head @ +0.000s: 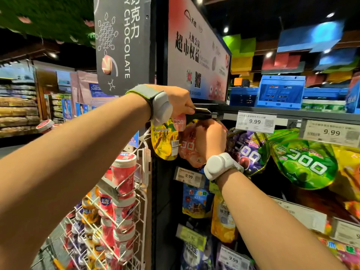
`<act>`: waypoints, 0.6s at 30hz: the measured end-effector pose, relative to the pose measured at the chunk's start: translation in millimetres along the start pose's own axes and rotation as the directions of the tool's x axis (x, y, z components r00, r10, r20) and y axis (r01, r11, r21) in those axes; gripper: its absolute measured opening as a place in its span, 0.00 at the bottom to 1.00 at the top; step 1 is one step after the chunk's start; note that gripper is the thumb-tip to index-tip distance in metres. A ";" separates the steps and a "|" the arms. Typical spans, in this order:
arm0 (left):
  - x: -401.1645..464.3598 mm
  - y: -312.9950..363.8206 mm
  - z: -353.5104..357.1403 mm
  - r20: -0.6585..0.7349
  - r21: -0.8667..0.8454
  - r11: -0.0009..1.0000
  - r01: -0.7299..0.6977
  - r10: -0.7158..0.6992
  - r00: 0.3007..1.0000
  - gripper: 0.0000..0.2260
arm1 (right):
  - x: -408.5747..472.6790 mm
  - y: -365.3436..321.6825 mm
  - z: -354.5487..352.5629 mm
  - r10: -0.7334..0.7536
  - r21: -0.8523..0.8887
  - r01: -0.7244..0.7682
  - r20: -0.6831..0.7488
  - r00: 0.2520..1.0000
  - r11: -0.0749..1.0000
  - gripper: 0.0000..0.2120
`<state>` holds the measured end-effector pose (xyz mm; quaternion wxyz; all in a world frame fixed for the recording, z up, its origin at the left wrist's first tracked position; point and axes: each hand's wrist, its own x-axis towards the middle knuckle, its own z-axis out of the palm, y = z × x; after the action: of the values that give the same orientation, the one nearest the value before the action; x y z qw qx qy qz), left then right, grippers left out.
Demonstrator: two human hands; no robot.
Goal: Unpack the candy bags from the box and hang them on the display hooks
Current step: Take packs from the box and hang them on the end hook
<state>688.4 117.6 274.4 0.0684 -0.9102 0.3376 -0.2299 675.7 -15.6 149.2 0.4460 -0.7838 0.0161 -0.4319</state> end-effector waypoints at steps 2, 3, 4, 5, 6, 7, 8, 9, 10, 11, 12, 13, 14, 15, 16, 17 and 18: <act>-0.1 -0.5 0.2 0.002 0.003 1.000 -0.003 0.003 1.000 0.14 | -0.5 -0.4 0.5 -0.030 -0.024 0.029 -0.020 0.999 0.999 0.11; -0.2 -0.7 0.2 0.005 0.004 1.000 -0.004 0.004 1.000 0.15 | 0.7 -0.3 1.3 -0.043 -0.057 0.043 -0.002 0.999 0.997 0.11; -0.3 -1.2 0.4 0.002 0.004 1.000 -0.009 0.009 1.000 0.15 | 3.1 -0.1 1.6 -0.052 -0.085 0.053 0.011 0.999 0.995 0.10; -1.0 -1.0 -0.1 -0.002 0.008 1.000 -0.014 0.014 1.000 0.14 | 5.2 -0.2 2.2 -0.059 -0.105 0.060 0.013 0.998 0.993 0.10; -1.2 -0.4 -0.3 -0.005 0.016 1.000 -0.020 0.020 1.000 0.14 | 7.3 0.9 2.6 -0.068 -0.116 0.068 0.009 0.998 0.991 0.10; -1.4 -0.3 -0.3 -0.009 0.021 1.000 -0.023 0.023 1.000 0.14 | 8.8 1.1 2.5 -0.077 -0.119 0.077 0.002 0.997 0.990 0.10; -1.1 -0.7 0.4 -0.012 0.020 1.000 -0.022 0.022 1.000 0.14 | 9.2 2.3 3.2 -0.081 -0.121 0.080 -0.005 0.997 0.989 0.09; -1.4 -0.4 0.6 -0.010 0.016 1.000 -0.017 0.017 1.000 0.14 | 9.7 2.1 2.8 -0.077 -0.128 0.076 -0.009 0.997 0.989 0.09; -1.2 -0.9 1.2 -0.008 0.010 1.000 -0.016 0.016 1.000 0.14 | 11.4 2.8 2.9 -0.072 -0.130 0.070 -0.009 0.997 0.989 0.09; -1.5 -0.5 1.1 -0.005 0.003 1.000 -0.015 0.015 1.000 0.15 | 13.1 3.5 2.5 -0.063 -0.128 0.062 -0.003 0.998 0.990 0.08; -1.7 -0.7 1.0 -0.003 -0.004 1.000 -0.013 0.013 1.000 0.15 | 14.8 4.5 2.6 -0.058 -0.127 0.057 0.002 0.998 0.990 0.08; -2.8 0.3 0.0 -0.004 -0.008 1.000 -0.012 0.012 1.000 0.15 | 15.8 5.3 1.6 -0.052 -0.130 0.053 0.009 0.999 0.990 0.08; -3.3 0.7 -0.4 -0.005 -0.003 1.000 -0.017 0.017 1.000 0.15 | 16.7 7.0 1.1 -0.054 -0.131 0.055 0.014 0.998 0.990 0.08; -4.0 1.7 -1.9 -0.004 0.009 1.000 -0.024 0.024 1.000 0.15 | 16.7 7.7 0.3 -0.055 -0.124 0.057 0.022 0.998 0.991 0.08; -4.6 2.4 -2.5 0.001 0.018 0.999 -0.028 0.028 1.000 0.15 | 16.5 9.4 -0.2 -0.051 -0.114 0.055 0.035 0.998 0.992 0.10; -5.6 3.2 -3.6 0.005 0.022 0.999 -0.030 0.030 1.000 0.15 | 14.9 9.0 -1.4 -0.041 -0.122 0.046 0.048 0.998 0.991 0.14; -5.5 4.3 -3.5 0.008 0.018 0.999 -0.031 0.031 0.999 0.15 | 14.8 9.8 -2.8 -0.025 -0.149 0.032 0.045 0.999 0.988 0.19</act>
<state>680.6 118.0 274.2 0.0814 -0.9051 0.3494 -0.2283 686.5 -29.5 152.6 0.3800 -0.8243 0.0275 -0.4187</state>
